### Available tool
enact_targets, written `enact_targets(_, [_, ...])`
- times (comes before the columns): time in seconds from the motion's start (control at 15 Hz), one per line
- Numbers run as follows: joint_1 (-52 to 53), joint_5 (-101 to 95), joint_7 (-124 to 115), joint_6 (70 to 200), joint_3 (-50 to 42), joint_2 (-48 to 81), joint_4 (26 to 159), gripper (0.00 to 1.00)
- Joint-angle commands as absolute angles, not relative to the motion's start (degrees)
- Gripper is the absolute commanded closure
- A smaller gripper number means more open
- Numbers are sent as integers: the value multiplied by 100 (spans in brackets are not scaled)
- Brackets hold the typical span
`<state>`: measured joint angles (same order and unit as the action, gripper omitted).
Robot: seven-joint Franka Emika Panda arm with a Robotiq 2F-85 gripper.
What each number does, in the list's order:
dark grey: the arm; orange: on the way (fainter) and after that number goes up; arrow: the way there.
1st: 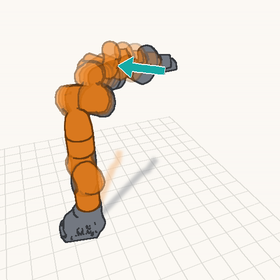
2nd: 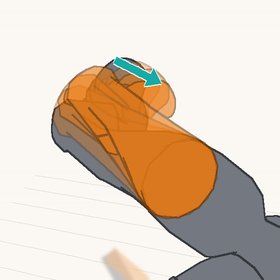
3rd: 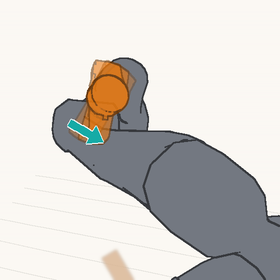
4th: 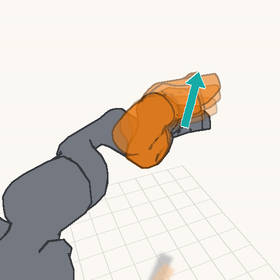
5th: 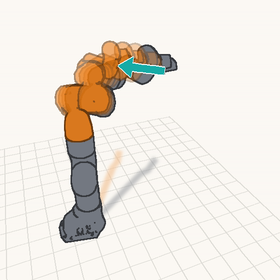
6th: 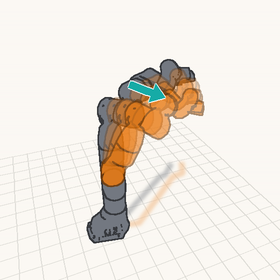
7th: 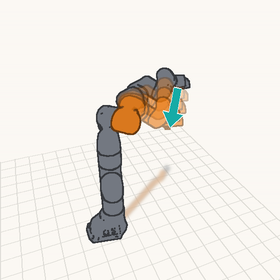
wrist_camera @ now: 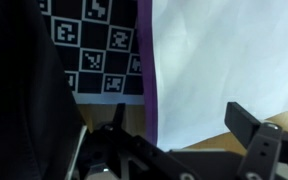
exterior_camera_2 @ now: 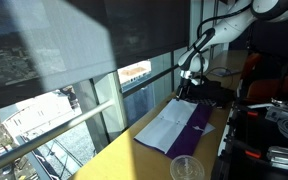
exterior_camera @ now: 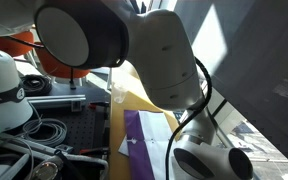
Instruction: Close the purple file on the table
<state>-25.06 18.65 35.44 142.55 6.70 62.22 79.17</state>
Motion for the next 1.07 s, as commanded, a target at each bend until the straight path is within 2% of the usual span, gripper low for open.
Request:
enact_targets(0.0, [-2492, 1658, 3152, 13755, 696, 6723, 7098, 0])
enact_targets(0.07, [-2502, 1633, 3090, 13636, 707, 6807, 6950, 25])
enact_targets(0.13, [-2509, 1610, 3046, 13558, 720, 6876, 6839, 28])
enact_targets(0.27, [-2522, 1602, 2978, 13409, 742, 6986, 6609, 42])
enact_targets(0.67, [-2569, 1650, 2892, 12921, 765, 7221, 6063, 88])
enact_targets(0.8, [-2552, 1633, 2882, 12868, 745, 7192, 6030, 100])
enact_targets(1.0, [-2417, 1572, 2869, 12819, 570, 6864, 6217, 100])
